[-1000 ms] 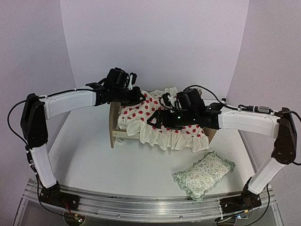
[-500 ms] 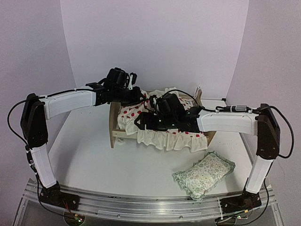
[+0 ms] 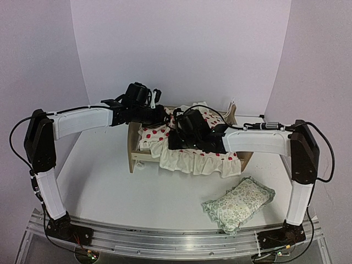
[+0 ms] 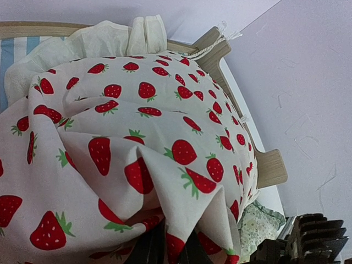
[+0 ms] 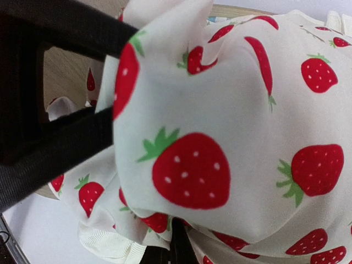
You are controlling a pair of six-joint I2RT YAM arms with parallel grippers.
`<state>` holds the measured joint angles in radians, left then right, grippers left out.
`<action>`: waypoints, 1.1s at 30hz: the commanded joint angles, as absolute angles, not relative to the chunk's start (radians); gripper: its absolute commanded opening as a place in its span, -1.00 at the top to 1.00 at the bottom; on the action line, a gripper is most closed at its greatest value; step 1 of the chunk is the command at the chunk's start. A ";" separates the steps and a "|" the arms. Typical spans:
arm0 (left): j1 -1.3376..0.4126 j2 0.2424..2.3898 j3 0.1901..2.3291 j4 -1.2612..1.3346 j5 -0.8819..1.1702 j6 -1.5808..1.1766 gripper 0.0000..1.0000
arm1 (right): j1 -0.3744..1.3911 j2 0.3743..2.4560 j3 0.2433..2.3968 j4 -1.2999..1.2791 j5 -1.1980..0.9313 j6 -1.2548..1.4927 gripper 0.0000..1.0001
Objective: Set up the pet bed
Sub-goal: Pick up the left corner of the mattress closest to the robot from the bed frame.
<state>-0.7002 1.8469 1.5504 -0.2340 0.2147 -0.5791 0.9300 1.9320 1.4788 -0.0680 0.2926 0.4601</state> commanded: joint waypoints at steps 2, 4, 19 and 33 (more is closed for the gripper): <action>-0.700 1.783 1.551 -0.197 0.272 -0.545 0.45 | 0.913 1.891 1.483 -0.030 0.298 0.413 1.00; -0.703 1.754 1.545 -0.193 0.273 -0.495 0.16 | 0.898 1.864 1.465 -0.029 0.286 0.414 1.00; -0.721 1.342 1.166 -0.120 0.012 -0.122 -0.91 | 0.786 1.821 1.521 -0.079 0.122 0.512 1.00; -0.892 1.277 0.797 0.058 -0.260 0.182 -0.46 | 0.772 1.872 1.591 -0.135 0.100 0.536 1.00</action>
<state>-0.8603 1.2629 0.8269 -0.0190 -0.0926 0.0705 0.7832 1.8679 1.5367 -0.1290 0.1028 0.5237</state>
